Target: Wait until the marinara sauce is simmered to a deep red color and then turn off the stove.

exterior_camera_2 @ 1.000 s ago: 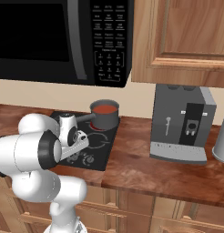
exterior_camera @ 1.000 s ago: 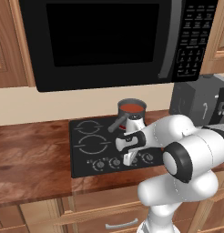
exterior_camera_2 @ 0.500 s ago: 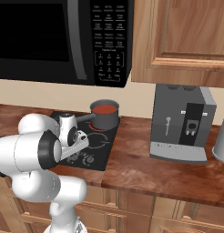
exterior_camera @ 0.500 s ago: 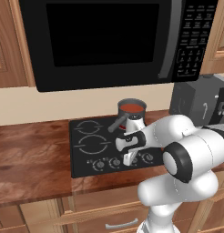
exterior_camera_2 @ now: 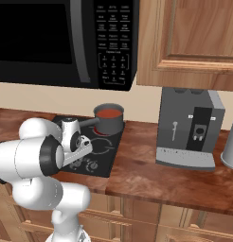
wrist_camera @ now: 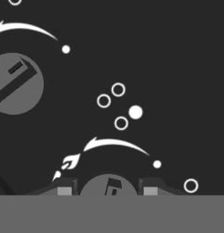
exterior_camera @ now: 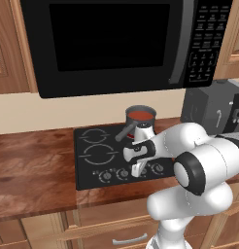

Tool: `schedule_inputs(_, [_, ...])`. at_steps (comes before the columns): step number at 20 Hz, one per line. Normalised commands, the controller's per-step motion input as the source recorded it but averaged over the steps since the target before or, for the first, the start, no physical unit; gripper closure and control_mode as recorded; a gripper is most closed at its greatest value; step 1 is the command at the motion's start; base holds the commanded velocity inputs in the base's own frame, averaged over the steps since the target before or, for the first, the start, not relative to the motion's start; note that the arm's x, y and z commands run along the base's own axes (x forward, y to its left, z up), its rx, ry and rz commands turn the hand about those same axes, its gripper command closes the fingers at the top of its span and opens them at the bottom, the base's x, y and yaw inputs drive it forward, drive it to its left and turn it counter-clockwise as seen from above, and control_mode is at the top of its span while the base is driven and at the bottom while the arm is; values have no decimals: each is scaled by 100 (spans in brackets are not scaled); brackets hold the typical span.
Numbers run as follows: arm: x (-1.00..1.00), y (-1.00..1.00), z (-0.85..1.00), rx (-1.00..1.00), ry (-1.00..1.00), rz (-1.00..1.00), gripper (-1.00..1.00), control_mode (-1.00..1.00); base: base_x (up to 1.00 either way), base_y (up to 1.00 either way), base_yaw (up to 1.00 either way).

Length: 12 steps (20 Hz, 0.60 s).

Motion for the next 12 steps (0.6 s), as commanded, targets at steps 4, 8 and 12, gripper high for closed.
schedule_inputs(4, [0, 0, 0, 0, 0, 0, 100, -100, 0, 0, 0])
schedule_inputs(8, [0, 0, 0, 0, 0, 0, 100, -100, 0, 0, 0])
schedule_inputs(12, [0, 0, 0, 0, 0, 0, 100, -100, 0, 0, 0])
